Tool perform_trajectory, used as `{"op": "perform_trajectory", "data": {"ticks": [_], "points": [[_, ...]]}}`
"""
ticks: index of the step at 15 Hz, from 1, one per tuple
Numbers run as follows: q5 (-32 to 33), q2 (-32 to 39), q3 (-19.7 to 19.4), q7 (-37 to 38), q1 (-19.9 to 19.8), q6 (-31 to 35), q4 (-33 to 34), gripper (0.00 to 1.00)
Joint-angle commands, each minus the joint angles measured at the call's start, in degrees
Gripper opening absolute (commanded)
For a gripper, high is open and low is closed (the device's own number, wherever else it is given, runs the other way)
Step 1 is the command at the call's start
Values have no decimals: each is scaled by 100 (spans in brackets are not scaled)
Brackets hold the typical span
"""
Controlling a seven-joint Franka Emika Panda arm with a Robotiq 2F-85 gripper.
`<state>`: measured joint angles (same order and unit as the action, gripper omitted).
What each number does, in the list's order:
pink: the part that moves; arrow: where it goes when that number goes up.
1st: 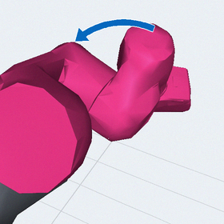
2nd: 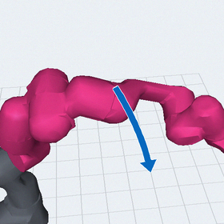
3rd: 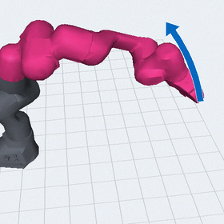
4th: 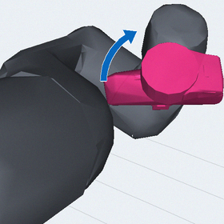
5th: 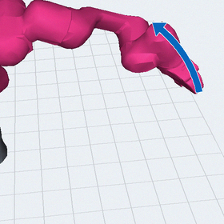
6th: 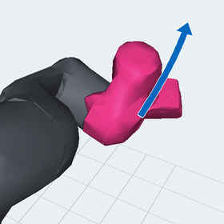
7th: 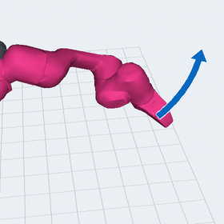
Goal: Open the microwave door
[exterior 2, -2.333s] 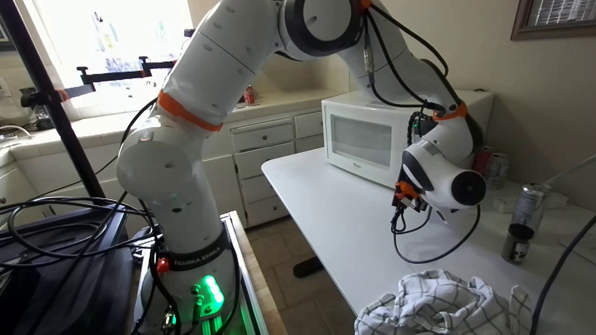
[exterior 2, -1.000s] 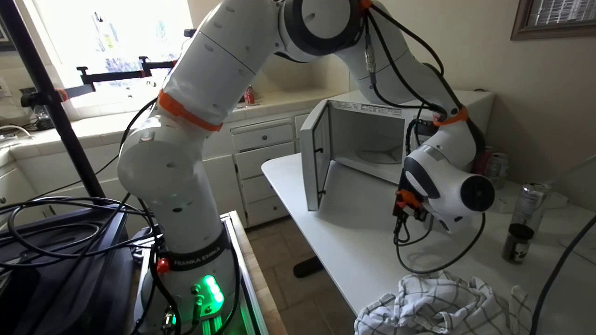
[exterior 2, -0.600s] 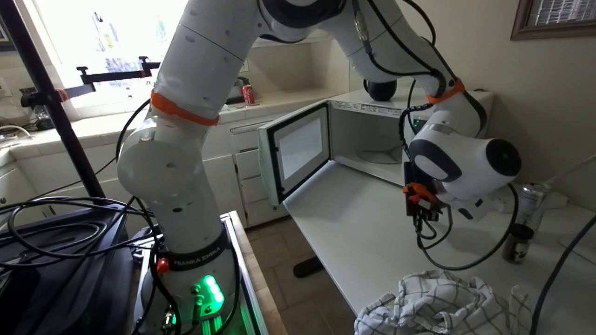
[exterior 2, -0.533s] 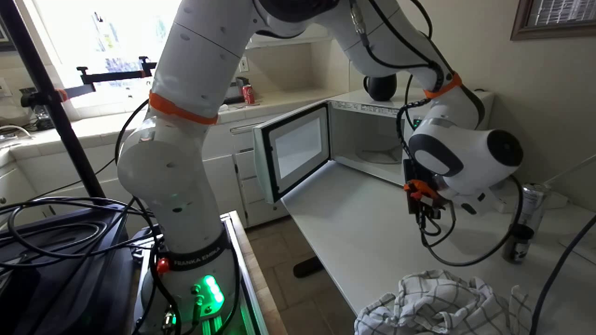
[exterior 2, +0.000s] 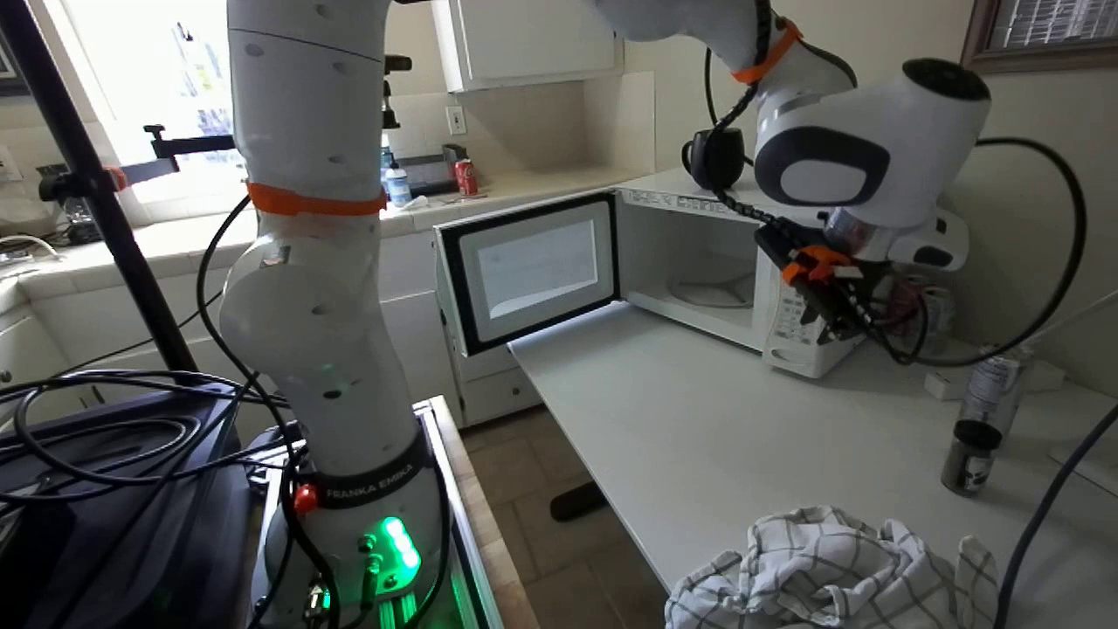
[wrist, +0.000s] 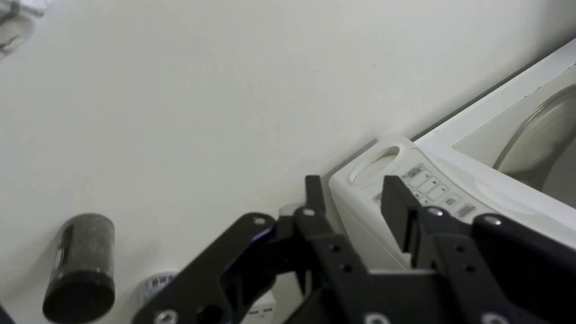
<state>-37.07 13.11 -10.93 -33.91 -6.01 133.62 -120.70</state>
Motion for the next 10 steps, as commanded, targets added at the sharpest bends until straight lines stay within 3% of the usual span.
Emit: {"op": "perform_trajectory", "data": {"ticks": [1,5,8,10], "points": [[1137,-863,242,86,-45,139,-366,71],[2375,-1462,430,122,50,16,-514,99],[2284,-1726,517,-217,97,-366,-585,100],[2281,-1526,504,-50,106,-233,-389,100]]}}
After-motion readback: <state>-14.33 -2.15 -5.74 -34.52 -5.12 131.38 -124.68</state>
